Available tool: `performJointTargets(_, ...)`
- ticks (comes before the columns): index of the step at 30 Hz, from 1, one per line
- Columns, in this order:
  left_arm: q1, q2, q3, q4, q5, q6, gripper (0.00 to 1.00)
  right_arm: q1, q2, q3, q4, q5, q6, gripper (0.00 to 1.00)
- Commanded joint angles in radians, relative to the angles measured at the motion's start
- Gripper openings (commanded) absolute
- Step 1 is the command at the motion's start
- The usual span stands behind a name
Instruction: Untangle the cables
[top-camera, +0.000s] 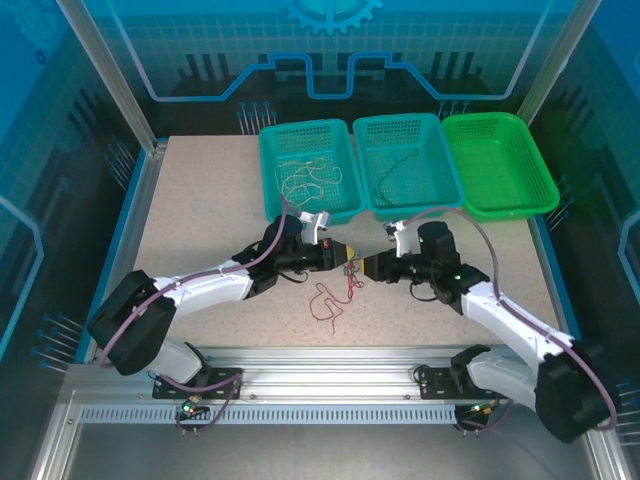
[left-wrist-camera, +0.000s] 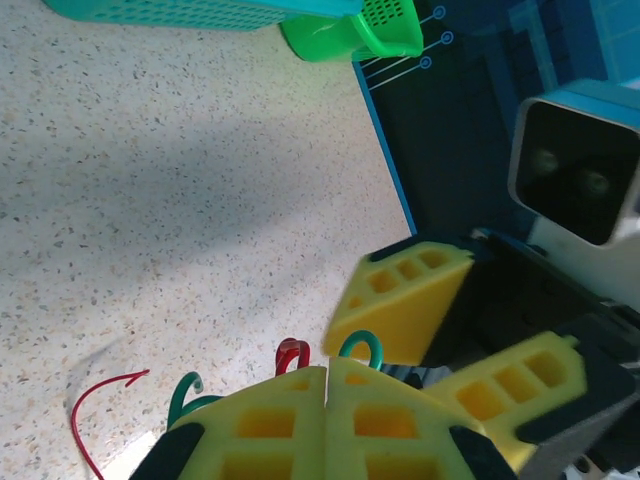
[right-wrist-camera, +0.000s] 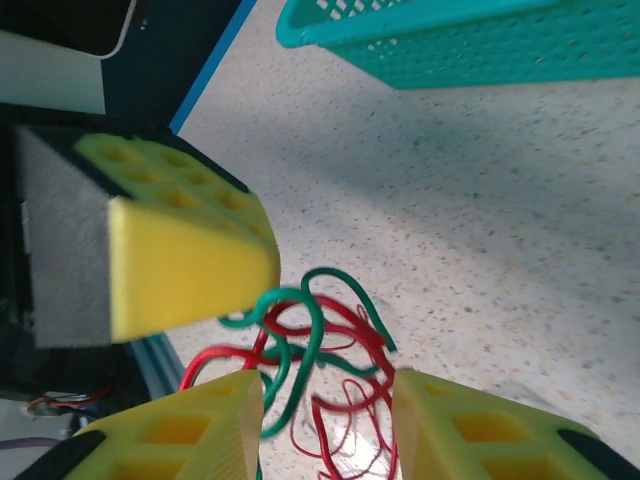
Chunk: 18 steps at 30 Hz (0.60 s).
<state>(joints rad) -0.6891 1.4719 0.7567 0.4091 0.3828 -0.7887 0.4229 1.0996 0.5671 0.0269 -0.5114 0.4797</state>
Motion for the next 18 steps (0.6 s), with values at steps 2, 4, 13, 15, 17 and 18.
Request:
performJointTargets(2,-0.004,-0.004,0.004,0.040,0.019,-0.012,0.00,0.023,0.052,0.048,0.092,-0.078,0.047,0.26)
performJointTargets(4,-0.005,-0.004,-0.001,0.043,0.013,-0.011,0.00,0.025,0.053,0.056,0.074,-0.059,0.047,0.14)
performJointTargets(13,0.024,-0.037,-0.003,-0.125,-0.124,0.009,0.00,0.007,-0.020,0.048,-0.075,0.145,0.037,0.00)
performJointTargets(15,0.053,-0.064,-0.027,-0.156,-0.139,0.005,0.00,-0.023,-0.055,0.024,-0.104,0.169,0.038,0.00)
performJointTargets(17,0.080,-0.099,-0.059,-0.160,-0.143,-0.001,0.00,-0.060,-0.093,0.009,-0.150,0.207,0.042,0.00)
performJointTargets(18,0.092,-0.118,-0.073,-0.167,-0.146,0.000,0.00,-0.083,-0.113,0.005,-0.179,0.229,0.042,0.00)
